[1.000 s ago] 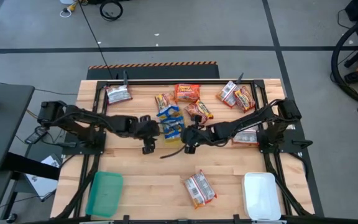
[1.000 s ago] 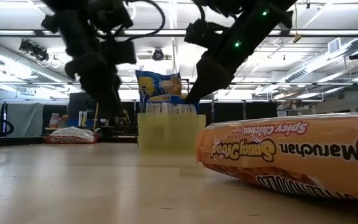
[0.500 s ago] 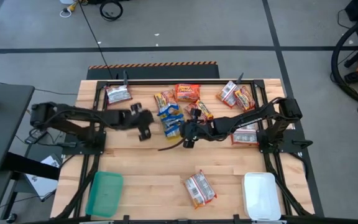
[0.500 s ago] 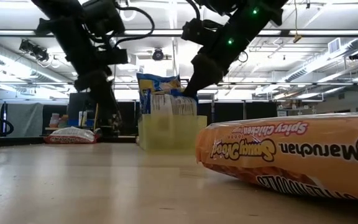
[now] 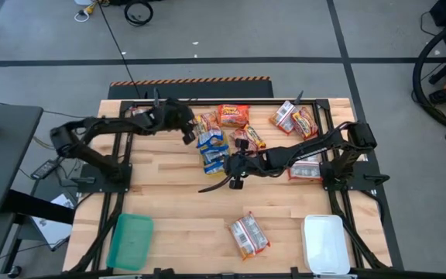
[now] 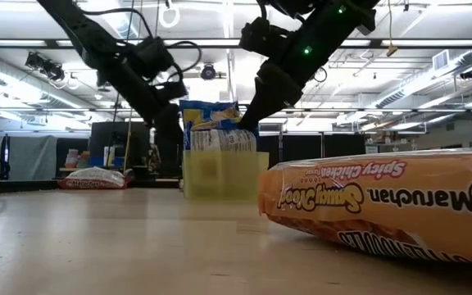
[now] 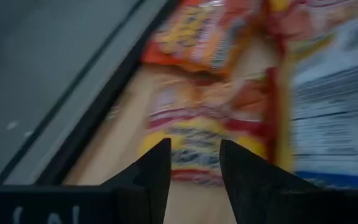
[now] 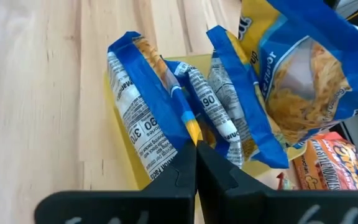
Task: Sort Maruchan noodles
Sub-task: Adjust the blue noodle packs in the yellow bin
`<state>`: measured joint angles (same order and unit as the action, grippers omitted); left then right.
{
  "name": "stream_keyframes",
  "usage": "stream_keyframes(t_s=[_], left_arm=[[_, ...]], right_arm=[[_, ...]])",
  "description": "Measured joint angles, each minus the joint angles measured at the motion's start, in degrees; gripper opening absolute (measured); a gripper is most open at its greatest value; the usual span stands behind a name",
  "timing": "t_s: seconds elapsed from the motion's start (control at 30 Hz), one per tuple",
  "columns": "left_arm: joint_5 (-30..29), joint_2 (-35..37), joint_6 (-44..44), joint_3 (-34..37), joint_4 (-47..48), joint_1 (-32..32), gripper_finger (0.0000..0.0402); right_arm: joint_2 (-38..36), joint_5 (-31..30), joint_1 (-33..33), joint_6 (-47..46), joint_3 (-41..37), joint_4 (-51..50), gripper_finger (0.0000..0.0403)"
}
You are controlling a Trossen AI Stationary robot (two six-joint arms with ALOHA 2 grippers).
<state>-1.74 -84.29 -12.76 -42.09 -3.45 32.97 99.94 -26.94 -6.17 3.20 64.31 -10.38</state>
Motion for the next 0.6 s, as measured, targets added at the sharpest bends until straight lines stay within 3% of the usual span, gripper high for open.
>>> stream_keyframes(t_s=[0.33,0.6], left_arm=[[5.43,-10.44,0.01,-6.49,-0.31,-4.17,0.0141],[8.95,-12.14,-1.27,-8.01,0.66,-8.66,0.0141]], right_arm=[[0.00,2.64,0.00,0.49,0.00,0.38,0.0009],[-1.17,3.04,-0.06,1.07,-0.02,-0.01,0.0009]])
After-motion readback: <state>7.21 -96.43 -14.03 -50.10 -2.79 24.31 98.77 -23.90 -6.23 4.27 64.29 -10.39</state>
